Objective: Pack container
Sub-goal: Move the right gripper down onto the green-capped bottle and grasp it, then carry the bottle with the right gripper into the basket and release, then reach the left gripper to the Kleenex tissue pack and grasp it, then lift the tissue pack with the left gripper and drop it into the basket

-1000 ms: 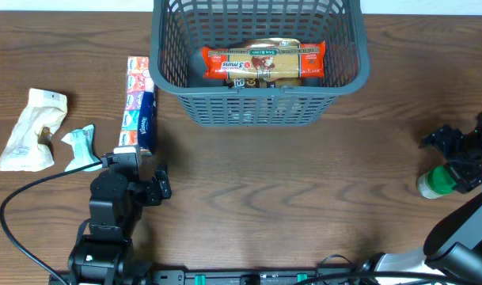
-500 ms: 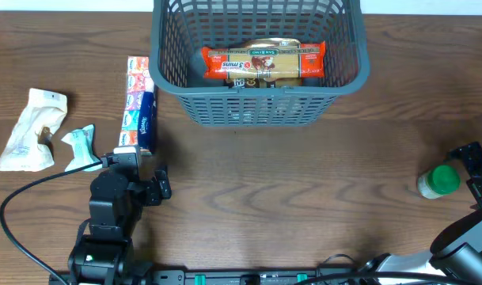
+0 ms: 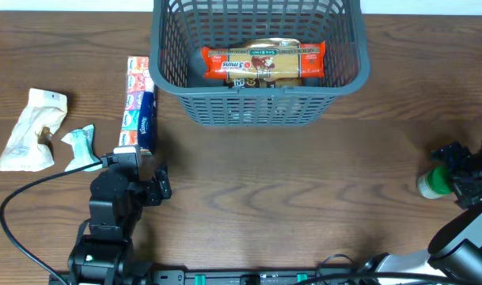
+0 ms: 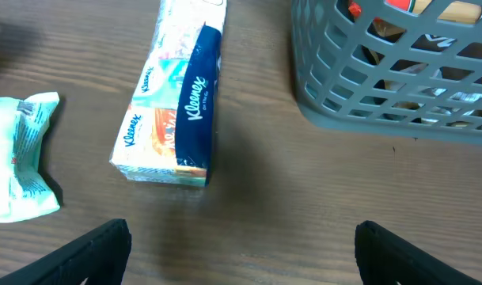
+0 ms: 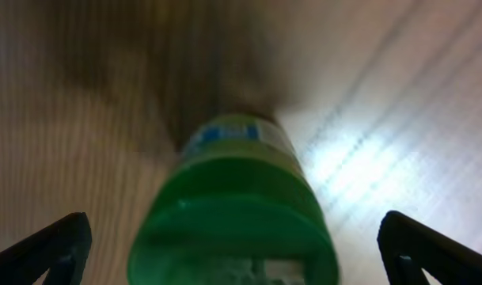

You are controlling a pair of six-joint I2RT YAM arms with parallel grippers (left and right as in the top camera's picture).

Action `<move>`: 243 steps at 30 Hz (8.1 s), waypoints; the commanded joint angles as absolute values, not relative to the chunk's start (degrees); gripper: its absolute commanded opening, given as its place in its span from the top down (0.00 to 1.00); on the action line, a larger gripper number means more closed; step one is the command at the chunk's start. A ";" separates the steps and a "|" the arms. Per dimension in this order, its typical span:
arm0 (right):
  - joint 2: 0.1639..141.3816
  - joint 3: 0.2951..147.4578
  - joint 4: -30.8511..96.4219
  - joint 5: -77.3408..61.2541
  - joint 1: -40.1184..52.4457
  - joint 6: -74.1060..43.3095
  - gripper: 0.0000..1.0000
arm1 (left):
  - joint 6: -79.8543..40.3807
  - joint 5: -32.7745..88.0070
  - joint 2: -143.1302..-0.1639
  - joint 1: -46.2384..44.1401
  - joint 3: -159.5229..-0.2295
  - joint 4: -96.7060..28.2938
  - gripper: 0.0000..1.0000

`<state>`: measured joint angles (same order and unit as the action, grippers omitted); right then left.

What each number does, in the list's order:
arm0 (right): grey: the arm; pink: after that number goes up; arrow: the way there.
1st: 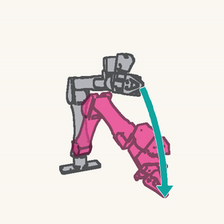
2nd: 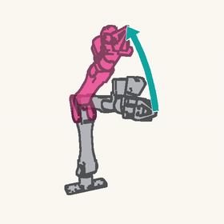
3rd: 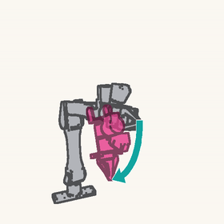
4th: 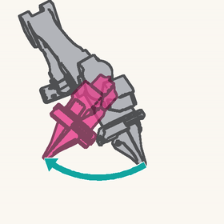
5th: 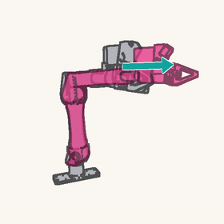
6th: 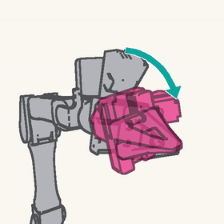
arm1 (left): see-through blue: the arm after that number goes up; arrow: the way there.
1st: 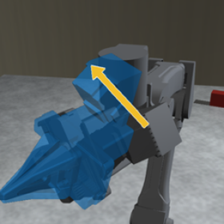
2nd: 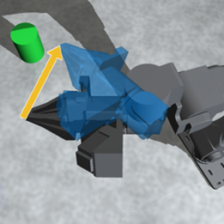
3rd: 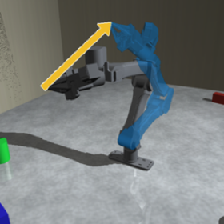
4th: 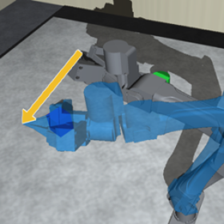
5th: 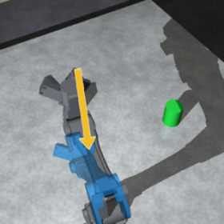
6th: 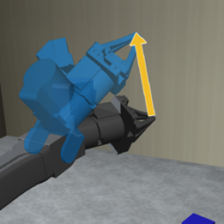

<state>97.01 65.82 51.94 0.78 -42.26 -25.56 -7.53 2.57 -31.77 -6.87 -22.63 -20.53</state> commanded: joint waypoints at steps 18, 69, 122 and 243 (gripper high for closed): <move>96.25 55.44 38.68 0.60 -40.40 -25.21 0.16 | -7.84 2.11 -31.73 -7.05 -23.92 -20.51 0.10; 106.59 123.20 59.61 -2.63 17.69 22.94 0.99 | -7.84 2.11 -31.73 -7.05 -23.92 -20.51 0.10; 107.83 135.90 75.72 1.52 -15.62 -22.55 0.01 | -16.62 -6.79 -60.75 1.72 -82.78 -61.10 0.10; 115.90 135.83 81.34 -1.96 -25.74 -20.95 0.01 | 65.17 1.17 -124.66 -25.47 -114.76 -36.32 0.35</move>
<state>115.46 136.00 81.19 -1.74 -25.61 -21.69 67.26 1.28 -125.40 -25.32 -113.84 -36.12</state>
